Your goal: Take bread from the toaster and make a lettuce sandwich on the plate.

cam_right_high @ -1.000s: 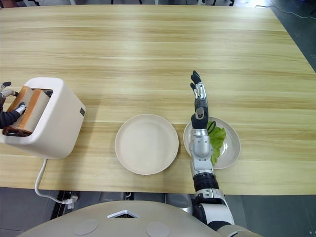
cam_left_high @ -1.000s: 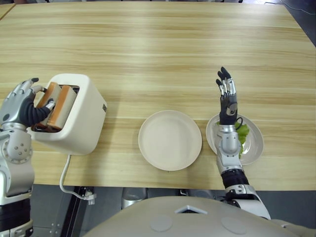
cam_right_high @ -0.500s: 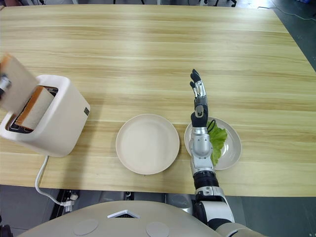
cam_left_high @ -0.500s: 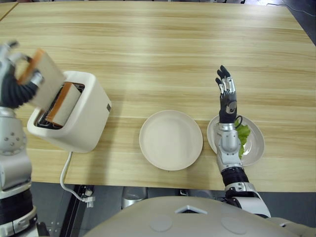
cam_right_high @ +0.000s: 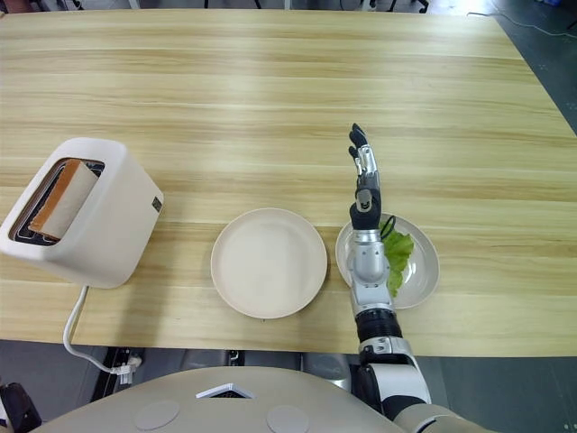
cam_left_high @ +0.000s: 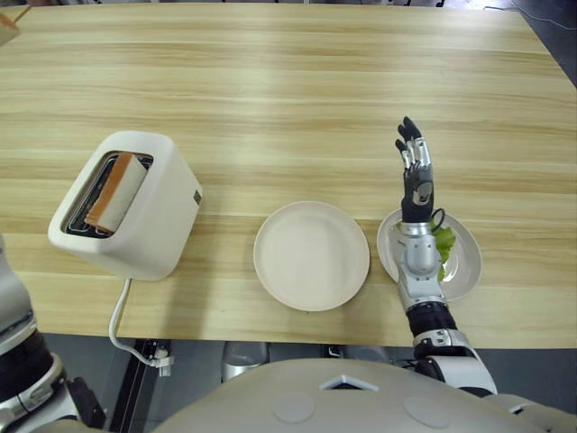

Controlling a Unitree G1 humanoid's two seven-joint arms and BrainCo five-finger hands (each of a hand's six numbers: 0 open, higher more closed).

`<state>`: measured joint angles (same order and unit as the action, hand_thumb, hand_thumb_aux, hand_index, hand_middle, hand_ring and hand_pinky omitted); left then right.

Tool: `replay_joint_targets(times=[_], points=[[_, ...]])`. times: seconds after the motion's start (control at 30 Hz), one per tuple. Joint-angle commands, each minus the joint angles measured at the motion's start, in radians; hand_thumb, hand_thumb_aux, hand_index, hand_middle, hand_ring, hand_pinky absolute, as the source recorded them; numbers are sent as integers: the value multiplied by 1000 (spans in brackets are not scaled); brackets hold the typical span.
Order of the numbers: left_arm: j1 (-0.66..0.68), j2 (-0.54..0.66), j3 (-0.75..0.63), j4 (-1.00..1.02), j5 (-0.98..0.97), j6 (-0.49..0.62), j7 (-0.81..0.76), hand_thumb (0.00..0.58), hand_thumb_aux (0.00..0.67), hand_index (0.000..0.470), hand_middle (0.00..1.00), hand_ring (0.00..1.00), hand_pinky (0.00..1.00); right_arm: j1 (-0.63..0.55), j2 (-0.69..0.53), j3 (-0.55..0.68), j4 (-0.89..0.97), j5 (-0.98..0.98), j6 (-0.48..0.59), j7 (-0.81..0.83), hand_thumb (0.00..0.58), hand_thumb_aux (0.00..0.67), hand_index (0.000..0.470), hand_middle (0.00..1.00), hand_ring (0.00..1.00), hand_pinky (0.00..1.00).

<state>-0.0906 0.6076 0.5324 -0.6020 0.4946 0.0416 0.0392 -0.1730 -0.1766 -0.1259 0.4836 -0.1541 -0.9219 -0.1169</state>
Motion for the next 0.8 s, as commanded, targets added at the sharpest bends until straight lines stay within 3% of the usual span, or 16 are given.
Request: replay_joint_targets(times=[0.03,0.17,0.33,0.6,0.8], points=[[-60,-61,-132,-70,-102,40,-73,580,670,460,1000,1000,1000,34,-84,-94,-59,-42,33,-57,0,0,0,0,0,0],[-108,-177,-325,-95,-102,89,-107,580,670,460,1000,1000,1000,81,-197,-163,-71,-114,91,-101,0,0,0,0,0,0],[-68,-321,-538,-41,-69,94,-107,580,670,460,1000,1000,1000,133,-319,-176,-61,-253,129,-165,0,0,0,0,0,0],[71,-463,-757,165,-72,49,-86,580,670,460,1000,1000,1000,227,-445,-84,-48,-561,241,-338,0,0,0,0,0,0],[149,-512,-829,325,-83,22,-70,580,670,460,1000,1000,1000,293,-505,37,-92,-776,374,-470,0,0,0,0,0,0]])
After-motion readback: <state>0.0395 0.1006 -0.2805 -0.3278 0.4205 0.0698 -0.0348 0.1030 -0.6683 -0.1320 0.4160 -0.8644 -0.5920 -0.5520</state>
